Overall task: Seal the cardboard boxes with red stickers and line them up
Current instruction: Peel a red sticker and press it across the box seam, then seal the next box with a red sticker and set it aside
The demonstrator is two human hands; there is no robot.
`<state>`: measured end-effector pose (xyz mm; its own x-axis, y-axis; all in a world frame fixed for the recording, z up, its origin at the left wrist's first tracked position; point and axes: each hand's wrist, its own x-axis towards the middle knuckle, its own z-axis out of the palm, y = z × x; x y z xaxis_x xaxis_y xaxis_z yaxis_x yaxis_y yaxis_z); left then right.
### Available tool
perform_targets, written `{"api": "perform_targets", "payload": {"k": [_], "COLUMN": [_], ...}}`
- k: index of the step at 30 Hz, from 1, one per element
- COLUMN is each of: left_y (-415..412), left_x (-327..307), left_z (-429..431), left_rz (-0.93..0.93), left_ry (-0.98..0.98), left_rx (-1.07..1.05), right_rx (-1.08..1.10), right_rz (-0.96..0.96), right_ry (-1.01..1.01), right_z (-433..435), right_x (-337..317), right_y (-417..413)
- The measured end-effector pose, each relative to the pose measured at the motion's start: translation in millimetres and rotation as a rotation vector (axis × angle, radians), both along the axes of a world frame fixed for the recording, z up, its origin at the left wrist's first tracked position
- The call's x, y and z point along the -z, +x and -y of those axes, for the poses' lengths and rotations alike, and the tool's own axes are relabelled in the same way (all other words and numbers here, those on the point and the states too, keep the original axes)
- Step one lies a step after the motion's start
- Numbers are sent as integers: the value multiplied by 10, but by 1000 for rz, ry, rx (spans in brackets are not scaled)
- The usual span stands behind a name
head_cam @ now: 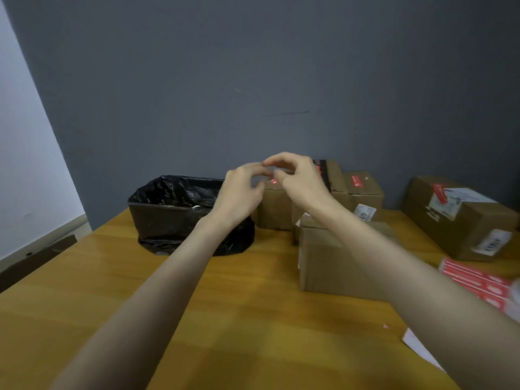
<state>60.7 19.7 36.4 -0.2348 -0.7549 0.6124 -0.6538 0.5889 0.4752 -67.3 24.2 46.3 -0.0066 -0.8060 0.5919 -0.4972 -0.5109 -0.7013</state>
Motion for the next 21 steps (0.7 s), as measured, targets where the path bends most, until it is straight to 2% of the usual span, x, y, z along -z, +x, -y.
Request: {"api": "perform_targets", "payload": {"k": [6,9,12,14,18,21], "left_y": [-694,-889,-966,-970,-947,-899], "left_x": [128,253,362,411,463,461], "left_z": [-278,-273,-245,-233,-266,-281], "left_rz": [94,79,-91,-130,-142,-146], "left_ry": [99,195,278,375,630,696], "left_rx": [246,205,40,-16,91,113], "right_rx": [132,202,269,308,295,257], "right_rz": [62,41,44,85,214,276], "right_ry": [-4,51,152,242,372,471], "right_z": [-427,-645,-778,-804,-851,-846], "right_x": [60,198,400,537,703,749], "right_y": [-827,-1186,-1470,-1580,-1637,-1628]}}
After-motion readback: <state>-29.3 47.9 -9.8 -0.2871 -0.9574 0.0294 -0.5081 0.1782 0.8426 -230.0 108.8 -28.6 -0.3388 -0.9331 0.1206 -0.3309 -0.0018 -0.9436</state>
